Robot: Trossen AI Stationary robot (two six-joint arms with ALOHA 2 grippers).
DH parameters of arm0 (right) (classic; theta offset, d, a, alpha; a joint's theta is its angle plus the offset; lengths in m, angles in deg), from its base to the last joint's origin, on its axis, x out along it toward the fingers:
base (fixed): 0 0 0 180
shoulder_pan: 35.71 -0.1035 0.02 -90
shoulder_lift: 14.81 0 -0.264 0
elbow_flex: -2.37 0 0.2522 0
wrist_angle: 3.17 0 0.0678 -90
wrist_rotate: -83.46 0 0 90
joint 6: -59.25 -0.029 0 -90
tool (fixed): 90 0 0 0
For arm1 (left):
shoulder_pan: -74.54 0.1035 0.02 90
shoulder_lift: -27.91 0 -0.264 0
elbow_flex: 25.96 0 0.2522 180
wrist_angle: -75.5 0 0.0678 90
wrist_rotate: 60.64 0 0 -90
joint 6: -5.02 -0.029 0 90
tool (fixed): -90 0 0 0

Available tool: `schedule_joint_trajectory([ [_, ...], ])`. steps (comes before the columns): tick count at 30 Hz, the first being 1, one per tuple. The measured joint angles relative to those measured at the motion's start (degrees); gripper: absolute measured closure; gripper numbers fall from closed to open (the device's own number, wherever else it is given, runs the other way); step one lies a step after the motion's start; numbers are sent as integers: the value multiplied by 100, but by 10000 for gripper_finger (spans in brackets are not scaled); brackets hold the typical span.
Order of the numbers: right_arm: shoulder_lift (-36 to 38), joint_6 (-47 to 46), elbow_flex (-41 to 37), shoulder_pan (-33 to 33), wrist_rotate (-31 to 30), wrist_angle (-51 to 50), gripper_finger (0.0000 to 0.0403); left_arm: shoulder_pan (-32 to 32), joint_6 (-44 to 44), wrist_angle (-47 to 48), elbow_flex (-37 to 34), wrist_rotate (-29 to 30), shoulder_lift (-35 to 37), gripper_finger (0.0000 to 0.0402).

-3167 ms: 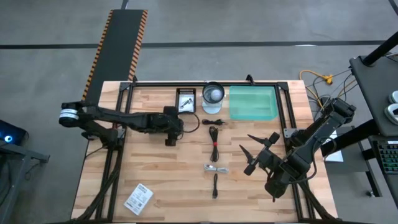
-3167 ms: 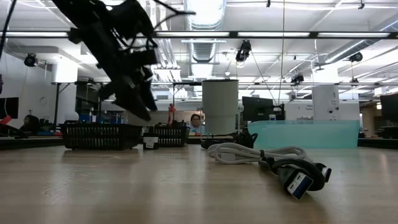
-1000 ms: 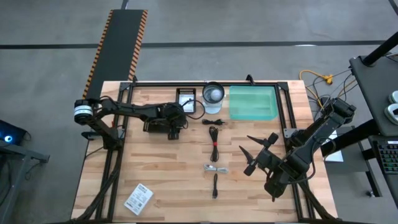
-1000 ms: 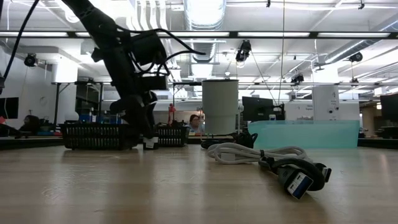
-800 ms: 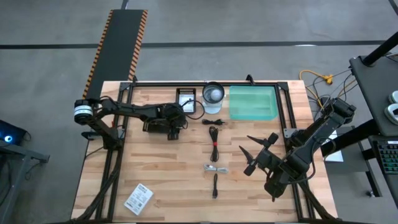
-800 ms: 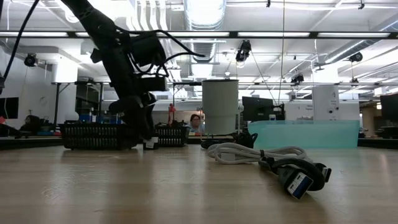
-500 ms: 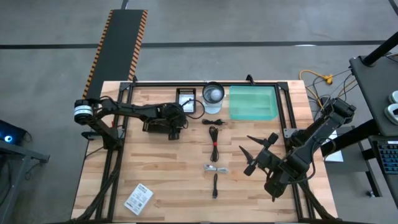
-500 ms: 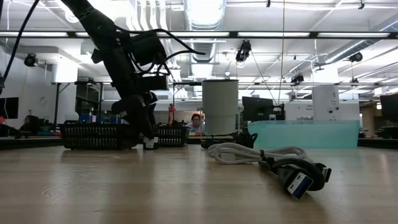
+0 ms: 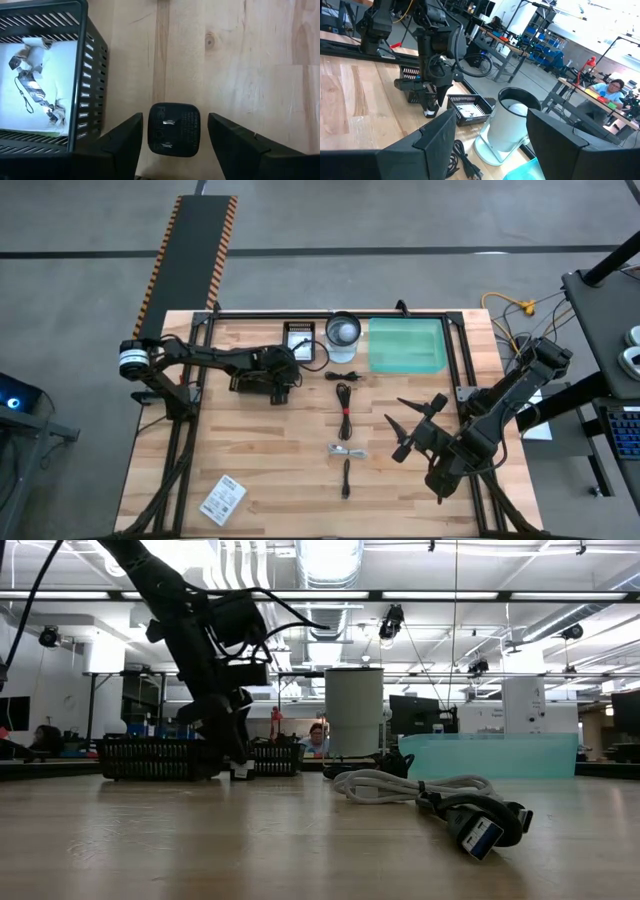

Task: Pick and place items into bin
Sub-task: Put the white adapter into the bottom black bin

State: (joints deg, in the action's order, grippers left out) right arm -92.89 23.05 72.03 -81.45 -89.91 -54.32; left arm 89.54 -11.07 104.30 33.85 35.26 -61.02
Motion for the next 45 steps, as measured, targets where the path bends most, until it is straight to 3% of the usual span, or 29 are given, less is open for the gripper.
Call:
schedule_joint_trajectory([
  [9, -1, 0, 0, 0, 0, 0, 175, 2, -276, -167, -16, -2, 0, 279],
  [19, -1, 0, 0, 0, 0, 2, 175, -101, -577, 12, 212, -4, 81, 279],
  [24, 0, 0, 0, 0, -2, 9, 175, -217, -528, 769, 551, 7, 305, 279],
  [33, 1, 0, 0, 2, -4, 25, 175, -409, -140, 1676, 738, 138, 1239, 279],
  [37, 1, 0, 0, 0, -4, 28, 175, -420, 359, 2229, 719, 729, 1651, 279],
  [40, -1, 0, 0, 2, -2, 26, 175, -401, 803, 2661, 671, 1002, 1779, 279],
  [45, -1, 0, 0, 2, 109, 27, 175, -400, 1127, 2768, 319, 968, 1757, 279],
])
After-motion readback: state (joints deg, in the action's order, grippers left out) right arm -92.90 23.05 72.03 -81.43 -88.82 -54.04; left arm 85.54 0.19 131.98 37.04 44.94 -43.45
